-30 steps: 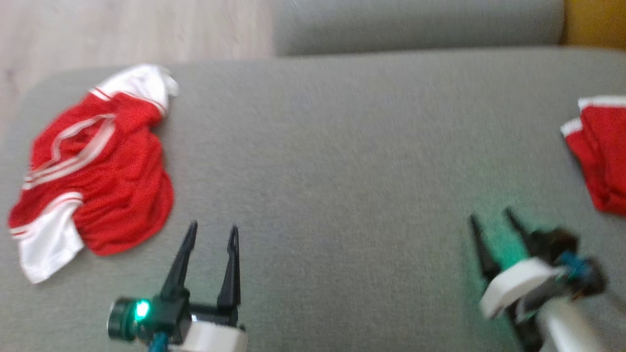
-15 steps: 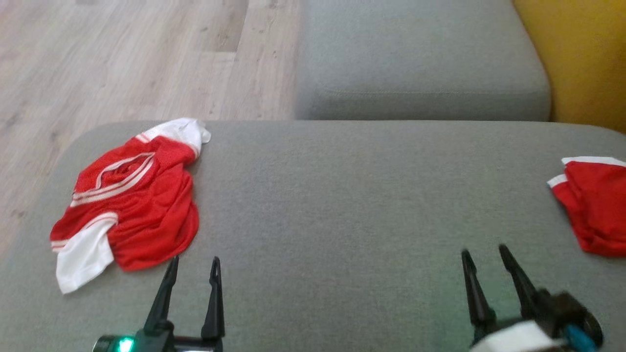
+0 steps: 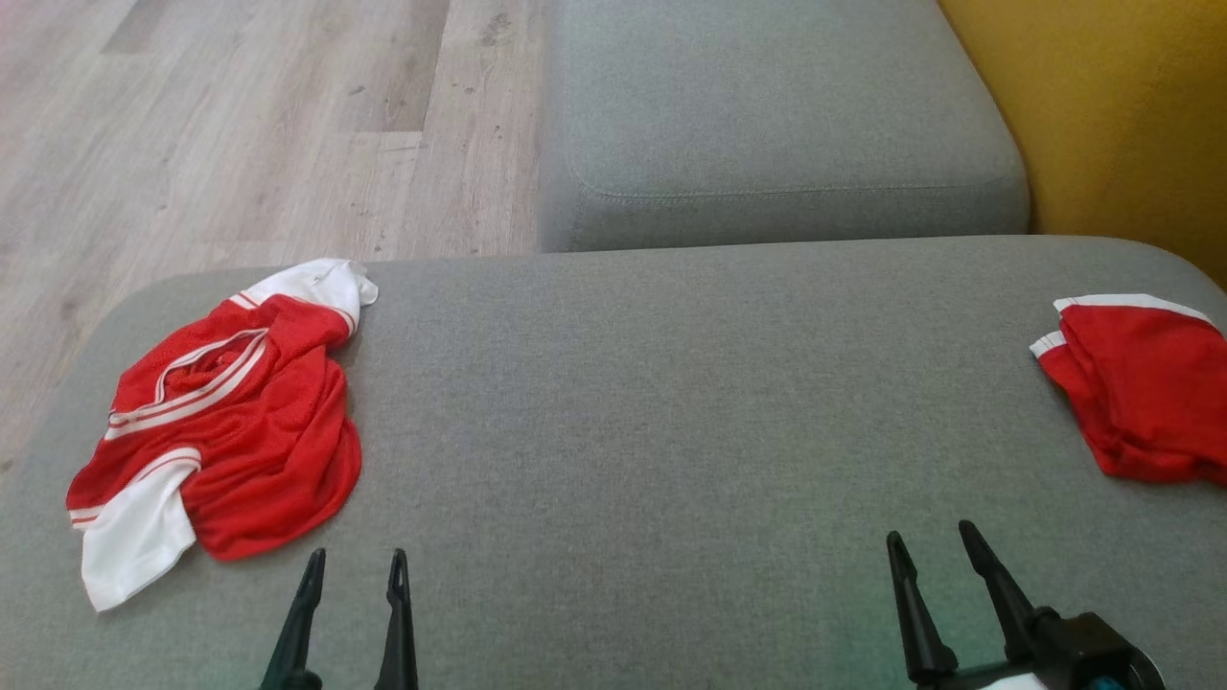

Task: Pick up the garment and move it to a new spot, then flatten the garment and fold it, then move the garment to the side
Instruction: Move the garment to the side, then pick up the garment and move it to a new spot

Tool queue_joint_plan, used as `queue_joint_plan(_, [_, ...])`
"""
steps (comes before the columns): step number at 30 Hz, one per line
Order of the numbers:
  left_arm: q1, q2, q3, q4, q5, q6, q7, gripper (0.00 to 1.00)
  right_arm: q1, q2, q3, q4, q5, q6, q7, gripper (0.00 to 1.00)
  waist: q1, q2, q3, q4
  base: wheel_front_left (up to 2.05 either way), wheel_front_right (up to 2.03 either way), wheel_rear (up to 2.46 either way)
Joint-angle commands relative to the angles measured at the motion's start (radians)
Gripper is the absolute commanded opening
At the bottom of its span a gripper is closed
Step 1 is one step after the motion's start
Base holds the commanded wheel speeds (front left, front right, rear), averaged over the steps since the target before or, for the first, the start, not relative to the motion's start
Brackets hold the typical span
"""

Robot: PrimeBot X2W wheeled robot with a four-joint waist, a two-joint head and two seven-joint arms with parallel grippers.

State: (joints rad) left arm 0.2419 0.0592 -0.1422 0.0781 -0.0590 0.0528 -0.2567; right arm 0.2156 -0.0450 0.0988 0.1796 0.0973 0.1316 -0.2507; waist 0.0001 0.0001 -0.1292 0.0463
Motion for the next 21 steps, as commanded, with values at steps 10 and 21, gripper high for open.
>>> queue_joint_plan(10, [-0.034, -0.006, 0.033, -0.018, 0.020, 0.009, -0.005, 1.00, -0.040, -0.010, 0.030, -0.024, -0.014, -0.001, -0.011, 1.00, -0.0001, -0.0001, -0.005, -0.002, 0.00, 0.00, 0.00])
queue_joint_plan(21, [-0.049, -0.007, 0.030, -0.009, 0.033, 0.014, -0.005, 1.00, -0.023, -0.014, 0.041, -0.026, -0.026, -0.001, -0.011, 1.00, -0.0001, -0.0001, 0.004, 0.113, 0.00, 0.00, 0.00])
